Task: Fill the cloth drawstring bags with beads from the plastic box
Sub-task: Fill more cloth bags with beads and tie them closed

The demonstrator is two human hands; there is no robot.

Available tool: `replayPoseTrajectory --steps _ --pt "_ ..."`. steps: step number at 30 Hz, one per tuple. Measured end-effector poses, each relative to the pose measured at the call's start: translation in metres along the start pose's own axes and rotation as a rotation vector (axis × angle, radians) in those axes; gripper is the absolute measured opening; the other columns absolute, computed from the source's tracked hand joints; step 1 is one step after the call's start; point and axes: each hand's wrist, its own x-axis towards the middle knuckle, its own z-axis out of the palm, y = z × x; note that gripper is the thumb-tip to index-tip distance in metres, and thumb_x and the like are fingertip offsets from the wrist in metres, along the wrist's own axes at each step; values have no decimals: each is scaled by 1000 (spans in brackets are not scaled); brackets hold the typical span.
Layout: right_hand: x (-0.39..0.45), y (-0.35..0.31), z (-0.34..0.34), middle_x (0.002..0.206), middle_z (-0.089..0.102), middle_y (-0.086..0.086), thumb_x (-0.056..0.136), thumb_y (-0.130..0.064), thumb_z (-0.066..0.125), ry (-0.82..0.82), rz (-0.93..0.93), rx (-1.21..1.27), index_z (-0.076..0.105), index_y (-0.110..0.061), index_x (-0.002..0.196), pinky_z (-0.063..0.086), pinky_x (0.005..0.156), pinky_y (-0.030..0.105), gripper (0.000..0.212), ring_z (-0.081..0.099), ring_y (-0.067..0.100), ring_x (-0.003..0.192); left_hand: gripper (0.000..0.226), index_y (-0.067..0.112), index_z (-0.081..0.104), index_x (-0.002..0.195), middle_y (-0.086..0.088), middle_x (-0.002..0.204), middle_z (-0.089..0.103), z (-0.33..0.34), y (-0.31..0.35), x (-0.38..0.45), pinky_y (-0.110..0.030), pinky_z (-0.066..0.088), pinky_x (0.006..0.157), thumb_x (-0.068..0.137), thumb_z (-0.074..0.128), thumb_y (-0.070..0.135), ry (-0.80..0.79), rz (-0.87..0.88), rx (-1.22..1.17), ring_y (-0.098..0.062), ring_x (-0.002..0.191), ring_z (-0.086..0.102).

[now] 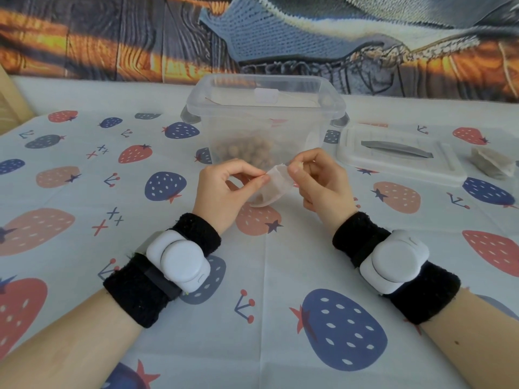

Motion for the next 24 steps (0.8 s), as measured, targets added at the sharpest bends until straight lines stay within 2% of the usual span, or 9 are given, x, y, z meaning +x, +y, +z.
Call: replayPoseTrajectory --steps 3,7,9,13,15,17,19,22,24 --pt "2 2 -2 57 27 6 80 -21 63 -13 -49 -51 61 -19 86 27 40 13 7 25 14 50 12 21 70 75 7 73 68 0 0 0 -15 41 60 80 74 11 1 -5 -10 -6 66 59" --pt "0 1 -2 56 27 2 85 -14 65 -31 -41 -86 66 -19 95 27 43 12 10 27 11 51 14 23 70 75 9 72 68 0 0 0 -13 41 60 79 74 11 -1 1 -6 -6 66 59" --pt "0 0 -2 55 28 -2 85 -17 62 -25 -26 -65 65 -21 96 26 41 14 13 28 10 48 13 23 70 75 9 73 68 0 0 0 -13 41 60 79 74 11 0 0 -2 -6 66 59" --pt "10 0 -7 56 28 -3 89 -4 35 140 298 332 57 -14 96 18 40 18 24 25 10 44 6 17 71 79 6 77 69 0 -1 0 -12 42 59 80 73 11 -14 6 19 -4 68 59" --pt "16 1 -16 61 29 -1 87 2 29 220 453 590 50 -10 95 27 39 18 25 31 11 47 5 16 71 79 4 78 70 -1 -1 0 -12 42 59 80 73 11 -12 1 15 -4 67 59" --pt "21 5 -25 66 30 1 81 11 30 242 503 750 45 -10 91 35 42 16 28 36 11 49 6 16 71 79 4 78 70 0 -1 0 -12 42 58 80 73 11 -10 -5 12 -4 67 59" --pt "25 9 -30 68 32 2 74 21 28 228 506 809 41 -13 86 36 43 15 38 37 11 55 7 17 71 79 4 77 70 1 -2 0 -12 41 58 80 73 11 -9 -6 15 -4 67 59" --pt "27 12 -30 72 39 3 82 25 19 183 534 800 40 -16 82 37 47 14 46 41 11 63 7 18 71 78 4 77 70 1 -2 0 -13 42 58 80 73 11 -1 -9 10 -4 67 60" --pt "28 13 -29 74 41 3 87 22 21 191 552 823 42 -16 81 40 47 13 44 43 11 66 5 17 72 79 4 77 70 1 -2 0 -14 43 57 80 73 12 -4 -13 13 -5 67 60"
